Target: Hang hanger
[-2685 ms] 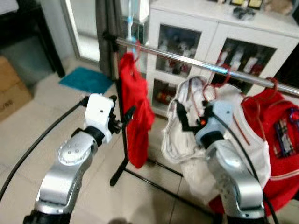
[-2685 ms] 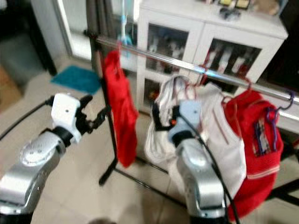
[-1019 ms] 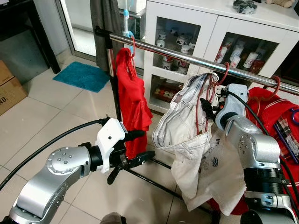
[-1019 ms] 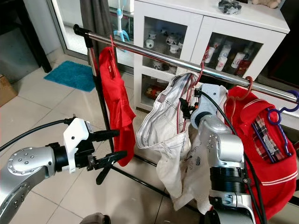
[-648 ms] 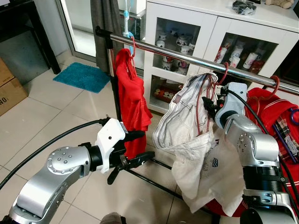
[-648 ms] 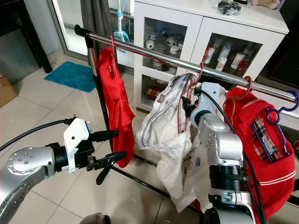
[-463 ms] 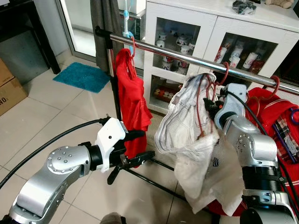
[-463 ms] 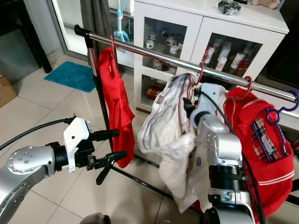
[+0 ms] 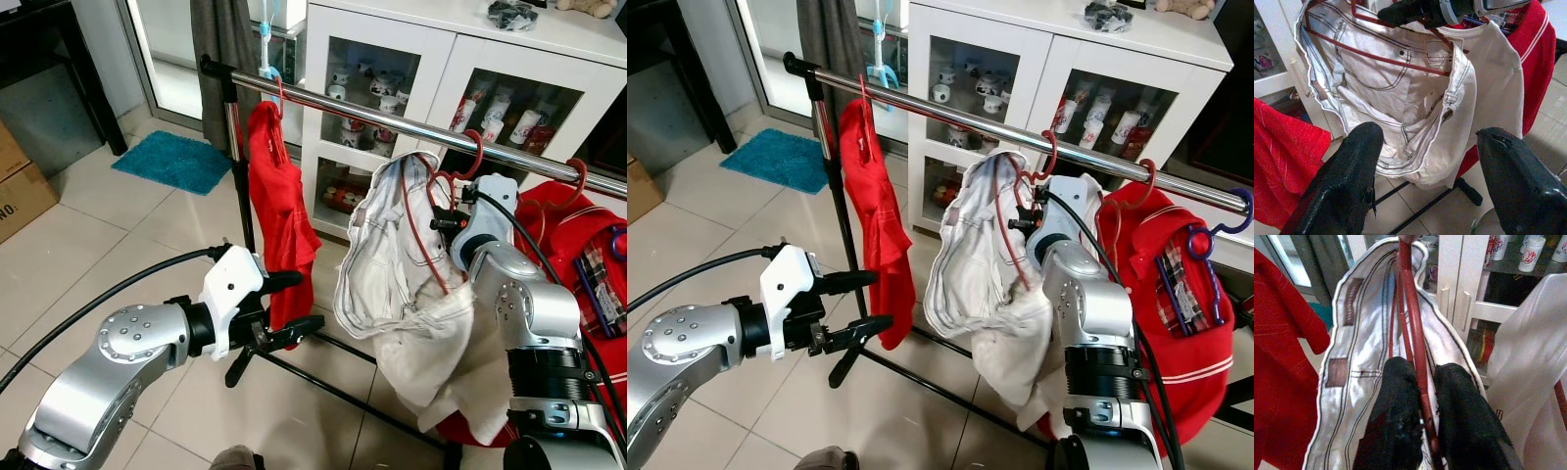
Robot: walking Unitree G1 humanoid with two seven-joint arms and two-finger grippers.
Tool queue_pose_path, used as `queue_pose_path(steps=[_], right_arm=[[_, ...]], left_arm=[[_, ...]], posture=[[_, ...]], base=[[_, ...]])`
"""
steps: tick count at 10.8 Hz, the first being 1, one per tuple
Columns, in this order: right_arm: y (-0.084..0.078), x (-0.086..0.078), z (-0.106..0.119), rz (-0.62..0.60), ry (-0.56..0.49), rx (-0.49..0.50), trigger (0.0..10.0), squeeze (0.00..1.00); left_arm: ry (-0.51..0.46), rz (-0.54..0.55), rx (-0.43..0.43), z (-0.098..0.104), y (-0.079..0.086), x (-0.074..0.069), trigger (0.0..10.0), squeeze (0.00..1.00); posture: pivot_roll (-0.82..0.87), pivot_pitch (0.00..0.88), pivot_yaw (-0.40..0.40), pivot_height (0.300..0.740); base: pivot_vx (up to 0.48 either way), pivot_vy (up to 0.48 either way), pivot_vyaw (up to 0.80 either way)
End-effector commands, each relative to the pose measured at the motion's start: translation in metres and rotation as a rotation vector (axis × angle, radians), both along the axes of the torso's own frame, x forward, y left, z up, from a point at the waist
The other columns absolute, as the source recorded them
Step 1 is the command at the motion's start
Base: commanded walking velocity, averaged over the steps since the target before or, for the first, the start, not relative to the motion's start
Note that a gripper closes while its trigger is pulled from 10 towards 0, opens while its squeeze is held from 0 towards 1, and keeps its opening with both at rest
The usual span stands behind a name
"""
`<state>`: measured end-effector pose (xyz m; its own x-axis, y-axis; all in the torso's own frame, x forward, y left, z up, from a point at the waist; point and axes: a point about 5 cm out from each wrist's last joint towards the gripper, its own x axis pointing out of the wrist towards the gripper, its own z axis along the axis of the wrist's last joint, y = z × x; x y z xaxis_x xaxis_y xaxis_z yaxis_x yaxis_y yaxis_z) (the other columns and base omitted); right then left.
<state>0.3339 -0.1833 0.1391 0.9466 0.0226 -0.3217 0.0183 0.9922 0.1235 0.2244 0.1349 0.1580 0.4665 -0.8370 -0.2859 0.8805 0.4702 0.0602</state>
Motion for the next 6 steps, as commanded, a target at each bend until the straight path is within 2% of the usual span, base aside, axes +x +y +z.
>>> queue_pose_path(steps=[1, 6], right_arm=[[-0.0015, 0.0019, 0.0078, 0.009, -0.037, 0.003, 0.0, 0.00], [0.0001, 0.0002, 0.0104, 0.025, -0.046, -0.001, 0.0, 0.00]], left_arm=[[-0.017, -0.013, 0.001, 0.0017, -0.0029, 0.0006, 10.0, 0.00], [-0.012, 0.033, -0.009, -0.0004, -0.0041, 0.0037, 10.0, 0.00]], posture=[[0.08, 0.034, -0.053, 0.740], [0.07, 0.040, -0.051, 0.740]], base=[[0.000, 0.000, 0.00], [0.000, 0.000, 0.00]])
